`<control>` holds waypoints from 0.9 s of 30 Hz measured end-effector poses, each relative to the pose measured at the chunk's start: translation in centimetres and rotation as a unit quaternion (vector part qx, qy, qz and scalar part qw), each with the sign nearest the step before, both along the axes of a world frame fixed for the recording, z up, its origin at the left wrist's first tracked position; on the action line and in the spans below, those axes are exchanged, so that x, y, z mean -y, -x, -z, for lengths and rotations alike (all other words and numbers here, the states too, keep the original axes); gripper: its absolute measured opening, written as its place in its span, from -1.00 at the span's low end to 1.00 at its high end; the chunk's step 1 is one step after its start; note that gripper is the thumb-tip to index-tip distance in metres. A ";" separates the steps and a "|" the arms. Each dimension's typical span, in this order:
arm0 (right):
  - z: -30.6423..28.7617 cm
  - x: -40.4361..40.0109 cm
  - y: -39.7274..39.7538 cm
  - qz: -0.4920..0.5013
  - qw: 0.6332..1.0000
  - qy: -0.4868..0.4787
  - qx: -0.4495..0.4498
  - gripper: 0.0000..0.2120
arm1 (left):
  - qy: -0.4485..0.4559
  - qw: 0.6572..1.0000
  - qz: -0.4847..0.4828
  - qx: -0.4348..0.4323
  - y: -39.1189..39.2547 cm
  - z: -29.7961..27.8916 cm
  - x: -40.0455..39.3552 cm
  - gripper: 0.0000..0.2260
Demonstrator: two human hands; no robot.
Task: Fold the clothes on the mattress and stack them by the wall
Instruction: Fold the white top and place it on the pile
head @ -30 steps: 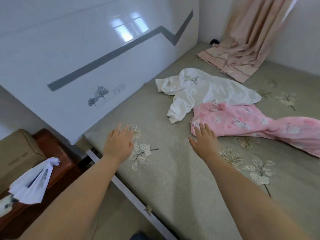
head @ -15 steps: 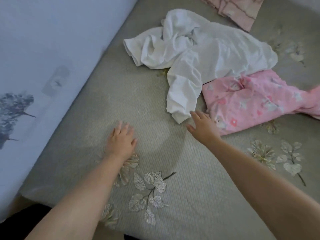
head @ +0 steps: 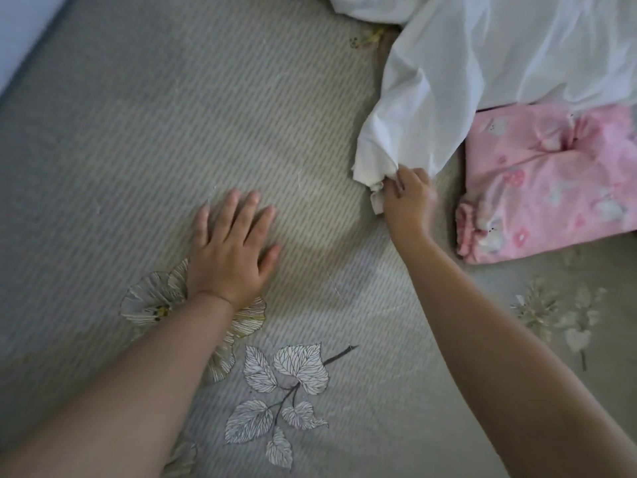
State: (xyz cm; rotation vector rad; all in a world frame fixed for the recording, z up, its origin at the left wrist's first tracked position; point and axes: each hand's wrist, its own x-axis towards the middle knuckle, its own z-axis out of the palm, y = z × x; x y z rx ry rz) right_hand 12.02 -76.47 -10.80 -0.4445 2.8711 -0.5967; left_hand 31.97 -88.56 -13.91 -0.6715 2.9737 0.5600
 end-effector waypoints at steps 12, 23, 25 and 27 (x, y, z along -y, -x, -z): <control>-2.8 -15.1 -12.8 -0.137 0.975 -0.008 0.175 -0.86 | -0.087 0.989 0.070 0.095 -0.5 -2.5 -3.4 -0.49; -6.0 -34.8 -21.3 -0.146 0.949 0.061 0.272 -0.84 | -0.415 0.897 -0.143 0.046 2.8 -7.2 -29.1 -0.68; -6.0 -38.0 -21.1 -0.116 0.958 0.048 0.257 -0.80 | -0.392 0.911 -0.125 0.038 1.1 -7.4 -30.6 -0.71; -6.2 -39.8 -20.5 -0.132 0.955 0.033 0.265 -0.79 | -0.336 0.936 -0.083 0.063 -1.7 -7.8 -29.9 -0.73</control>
